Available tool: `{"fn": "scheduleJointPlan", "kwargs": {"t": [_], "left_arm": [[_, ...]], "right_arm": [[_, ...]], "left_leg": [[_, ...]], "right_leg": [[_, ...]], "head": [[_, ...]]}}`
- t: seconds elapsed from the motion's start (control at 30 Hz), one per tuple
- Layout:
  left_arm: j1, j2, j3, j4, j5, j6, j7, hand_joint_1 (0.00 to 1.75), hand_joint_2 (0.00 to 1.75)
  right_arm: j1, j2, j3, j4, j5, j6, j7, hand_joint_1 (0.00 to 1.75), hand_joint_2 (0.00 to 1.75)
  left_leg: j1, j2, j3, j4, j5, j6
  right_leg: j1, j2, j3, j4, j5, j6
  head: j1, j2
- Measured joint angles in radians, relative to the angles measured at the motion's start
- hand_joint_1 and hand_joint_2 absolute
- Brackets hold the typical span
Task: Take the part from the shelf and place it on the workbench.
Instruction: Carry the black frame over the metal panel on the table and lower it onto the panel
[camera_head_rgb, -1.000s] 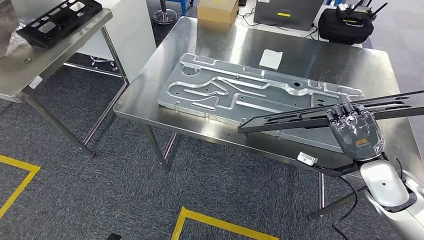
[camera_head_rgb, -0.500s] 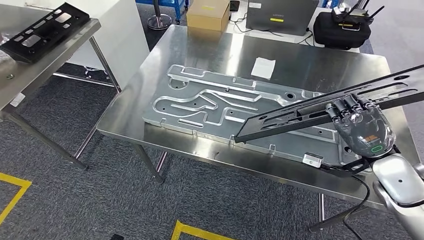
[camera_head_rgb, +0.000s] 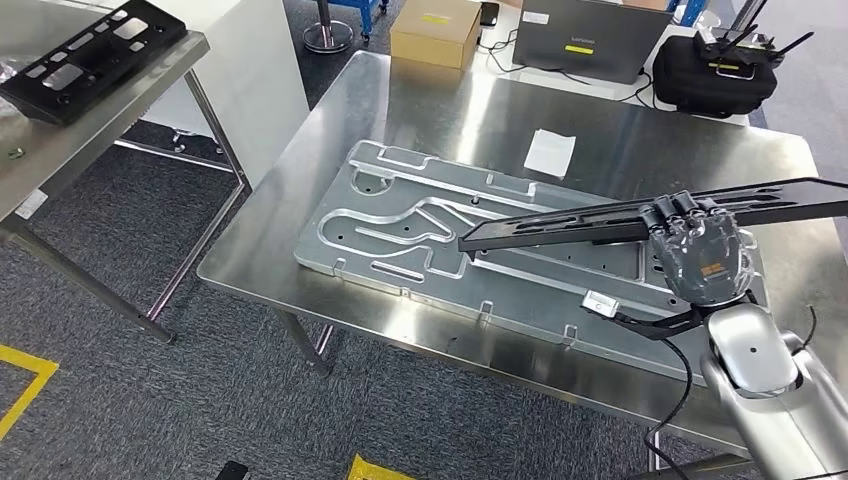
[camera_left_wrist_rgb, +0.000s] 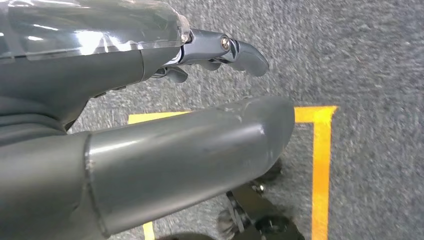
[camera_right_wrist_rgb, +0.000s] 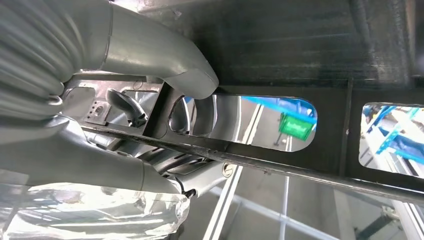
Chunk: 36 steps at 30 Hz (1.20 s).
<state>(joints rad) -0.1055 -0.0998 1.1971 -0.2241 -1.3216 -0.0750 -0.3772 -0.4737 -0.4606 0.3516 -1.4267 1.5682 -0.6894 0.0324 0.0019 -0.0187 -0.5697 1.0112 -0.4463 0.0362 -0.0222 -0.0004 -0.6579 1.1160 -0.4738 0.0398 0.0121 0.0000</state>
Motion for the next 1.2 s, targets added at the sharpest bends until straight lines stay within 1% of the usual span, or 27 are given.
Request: {"fn": "scheduleJointPlan", "kwargs": {"t": [0.03,0.07,0.13,0.17,0.23,0.27,0.33,0.37,0.4,0.43,0.5,0.53,0.57,0.6,0.7,0.73,0.77,0.83,0.87,0.9,0.93,0.97,1.03,1.07,1.1,1.13,1.2], "left_arm": [[-0.001,-0.001,0.0,0.0,0.001,0.002,0.003,0.0,0.0],[-0.003,-0.001,-0.001,0.001,0.001,0.003,0.005,0.0,0.0],[-0.004,-0.001,-0.002,0.001,0.001,0.005,0.007,0.0,0.0],[-0.003,-0.002,-0.002,0.001,0.001,0.005,0.008,0.0,0.0],[-0.003,-0.002,-0.002,0.001,0.0,0.005,0.008,0.0,0.0],[-0.004,-0.002,-0.002,0.002,0.0,0.005,0.007,0.0,0.0],[-0.005,-0.001,-0.003,0.002,0.001,0.005,0.007,0.0,0.0],[-0.004,0.0,-0.003,0.002,0.001,0.005,0.007,0.0,0.0],[-0.003,0.001,-0.003,0.002,0.002,0.005,0.006,0.0,0.0],[-0.002,0.001,-0.003,0.002,0.002,0.005,0.006,0.0,0.0],[-0.001,0.002,-0.003,0.002,0.002,0.005,0.006,0.0,0.0],[-0.001,0.003,-0.003,0.002,0.002,0.005,0.006,0.0,0.0],[-0.002,0.004,-0.003,0.002,0.002,0.005,0.005,0.0,0.0],[-0.002,0.005,-0.003,0.002,0.002,0.005,0.005,0.0,0.0],[-0.001,0.005,-0.003,0.002,0.005,0.006,0.004,0.0,0.0],[-0.001,0.005,-0.003,0.002,0.006,0.006,0.004,0.0,0.44],[-0.001,0.005,-0.003,0.002,0.006,0.007,0.005,0.0,0.87],[-0.001,0.005,-0.003,0.002,0.006,0.008,0.005,0.0,1.75],[0.0,0.005,-0.003,0.002,0.005,0.008,0.006,0.0,1.75],[0.0,0.006,-0.003,0.002,0.004,0.007,0.006,0.0,1.75],[0.001,0.006,-0.003,0.002,0.004,0.005,0.006,0.0,1.31],[0.002,0.006,-0.003,0.002,0.004,0.003,0.006,0.0,0.87],[0.003,0.006,-0.003,0.002,0.006,-0.001,0.004,0.0,0.0],[0.003,0.006,-0.003,0.002,0.008,-0.001,0.004,0.0,0.0],[0.003,0.006,-0.003,0.002,0.009,-0.002,0.003,0.0,0.0],[0.003,0.007,-0.003,0.002,0.011,-0.002,0.003,0.0,0.0],[0.004,0.008,-0.003,0.002,0.013,-0.002,0.002,0.0,0.0]], "right_arm": [[-0.001,0.019,-0.005,0.021,0.0,-0.001,-0.012,1.75,1.75],[0.0,0.036,-0.012,0.042,0.0,-0.002,-0.023,1.75,1.75],[0.004,0.066,-0.031,0.084,0.0,-0.003,-0.044,1.75,1.75],[0.004,0.078,-0.043,0.104,-0.002,-0.003,-0.053,1.75,1.75],[-0.005,0.1,-0.07,0.152,-0.014,-0.001,-0.074,1.75,1.75],[-0.015,0.111,-0.085,0.18,-0.027,0.003,-0.085,1.75,1.75],[-0.034,0.132,-0.115,0.243,-0.061,0.02,-0.104,1.75,1.75],[-0.041,0.142,-0.129,0.274,-0.076,0.03,-0.111,1.75,1.75],[-0.046,0.153,-0.143,0.305,-0.089,0.037,-0.115,1.75,1.75],[-0.049,0.161,-0.156,0.331,-0.098,0.041,-0.118,1.75,1.75],[-0.056,0.176,-0.176,0.37,-0.107,0.041,-0.122,1.75,1.75],[-0.061,0.182,-0.182,0.383,-0.109,0.041,-0.122,1.75,1.75],[-0.066,0.187,-0.187,0.395,-0.111,0.043,-0.123,1.75,1.75],[-0.071,0.192,-0.192,0.408,-0.114,0.049,-0.123,1.75,1.75],[-0.079,0.207,-0.21,0.447,-0.141,0.082,-0.124,1.75,1.75],[-0.079,0.211,-0.215,0.462,-0.149,0.089,-0.126,1.31,1.75],[-0.079,0.215,-0.218,0.477,-0.155,0.092,-0.128,0.87,1.75],[-0.076,0.223,-0.222,0.509,-0.161,0.093,-0.13,0.0,1.75],[-0.072,0.227,-0.223,0.525,-0.163,0.093,-0.132,0.0,1.75],[-0.066,0.23,-0.223,0.542,-0.164,0.094,-0.134,0.0,1.75],[-0.061,0.233,-0.223,0.556,-0.164,0.096,-0.136,0.0,1.75],[-0.057,0.235,-0.223,0.568,-0.165,0.098,-0.139,0.0,1.75],[-0.06,0.239,-0.223,0.584,-0.166,0.099,-0.141,0.0,1.75],[-0.063,0.24,-0.223,0.588,-0.166,0.098,-0.142,0.0,1.75],[-0.066,0.242,-0.223,0.592,-0.167,0.098,-0.142,0.0,1.75],[-0.069,0.243,-0.224,0.596,-0.168,0.098,-0.142,0.0,1.75],[-0.074,0.245,-0.224,0.601,-0.171,0.098,-0.142,0.0,1.75]], "left_leg": [[0.0,-0.001,0.004,0.001,-0.006,-0.004],[0.0,-0.002,0.005,0.001,-0.01,-0.01],[-0.002,-0.003,0.004,0.003,-0.013,-0.021],[-0.003,-0.003,0.005,0.005,-0.018,-0.028],[-0.002,0.002,-0.004,0.04,-0.041,-0.039],[-0.001,0.005,-0.025,0.085,-0.064,-0.043],[0.001,0.009,-0.095,0.216,-0.119,-0.047],[0.001,0.01,-0.128,0.267,-0.134,-0.048],[0.001,0.011,-0.145,0.286,-0.131,-0.047],[0.001,0.011,-0.143,0.262,-0.106,-0.045],[0.0,0.011,-0.095,0.134,-0.023,-0.038],[-0.001,0.011,-0.072,0.073,0.002,-0.034],[-0.003,0.012,-0.056,0.035,0.015,-0.03],[-0.005,0.012,-0.049,0.018,0.017,-0.026],[-0.002,0.012,-0.039,0.006,0.025,-0.012],[0.001,0.012,-0.036,0.0,0.028,-0.007],[0.003,0.013,-0.033,-0.005,0.031,-0.003],[0.003,0.013,-0.033,-0.006,0.032,0.001],[0.002,0.013,-0.033,-0.006,0.031,0.001],[0.002,0.012,-0.033,-0.006,0.031,0.002],[0.002,0.011,-0.033,-0.005,0.03,0.001],[0.002,0.011,-0.033,-0.004,0.029,0.0],[0.0,0.01,-0.033,0.001,0.026,-0.006],[-0.001,0.01,-0.033,0.004,0.024,-0.01],[-0.002,0.01,-0.033,0.005,0.022,-0.015],[-0.003,0.01,-0.033,0.005,0.022,-0.02],[-0.001,0.01,-0.031,0.007,0.018,-0.031]], "right_leg": [[0.003,-0.001,0.014,-0.054,0.031,-0.004],[0.006,-0.001,0.021,-0.085,0.049,-0.01],[0.011,-0.001,0.023,-0.101,0.047,-0.025],[0.009,-0.001,0.027,-0.101,0.052,-0.032],[0.005,-0.002,0.04,-0.107,0.05,-0.043],[0.005,-0.003,0.046,-0.109,0.048,-0.047],[0.008,-0.003,0.05,-0.108,0.043,-0.055],[0.009,-0.002,0.052,-0.108,0.04,-0.057],[0.01,-0.002,0.055,-0.107,0.038,-0.058],[0.011,-0.002,0.058,-0.105,0.034,-0.058],[0.011,0.0,0.068,-0.102,0.026,-0.055],[0.012,0.001,0.071,-0.1,0.022,-0.053],[0.013,0.002,0.071,-0.098,0.02,-0.049],[0.014,0.003,0.071,-0.097,0.018,-0.044],[0.016,0.005,0.073,-0.095,0.008,-0.027],[0.015,0.004,0.067,-0.078,-0.006,-0.022],[0.014,0.004,0.051,-0.04,-0.031,-0.017],[0.012,0.003,-0.009,0.084,-0.093,-0.011],[0.01,0.003,-0.039,0.14,-0.113,-0.008],[0.009,0.002,-0.056,0.169,-0.115,-0.007],[0.007,0.002,-0.054,0.159,-0.096,-0.006],[0.007,0.002,-0.032,0.11,-0.063,-0.008],[0.009,0.001,0.033,-0.026,0.002,-0.014],[0.012,0.002,0.056,-0.074,0.018,-0.019],[0.015,0.002,0.067,-0.097,0.022,-0.023],[0.019,0.003,0.069,-0.102,0.02,-0.027],[0.016,0.002,0.074,-0.108,0.024,-0.038]], "head": [[0.0,0.0],[0.0,0.0],[-0.001,0.0],[-0.001,0.0],[-0.005,0.0],[-0.007,0.0],[-0.011,0.0],[-0.011,0.0],[-0.011,0.0],[-0.011,0.0],[-0.012,0.0],[-0.012,0.0],[-0.012,0.0],[-0.012,0.0],[-0.012,0.0],[-0.011,0.0],[-0.01,0.0],[-0.008,0.0],[-0.008,0.0],[-0.008,0.0],[-0.008,0.0],[-0.008,0.0],[-0.008,0.0],[-0.008,0.0],[-0.009,0.0],[-0.009,0.0],[-0.009,0.0]]}}
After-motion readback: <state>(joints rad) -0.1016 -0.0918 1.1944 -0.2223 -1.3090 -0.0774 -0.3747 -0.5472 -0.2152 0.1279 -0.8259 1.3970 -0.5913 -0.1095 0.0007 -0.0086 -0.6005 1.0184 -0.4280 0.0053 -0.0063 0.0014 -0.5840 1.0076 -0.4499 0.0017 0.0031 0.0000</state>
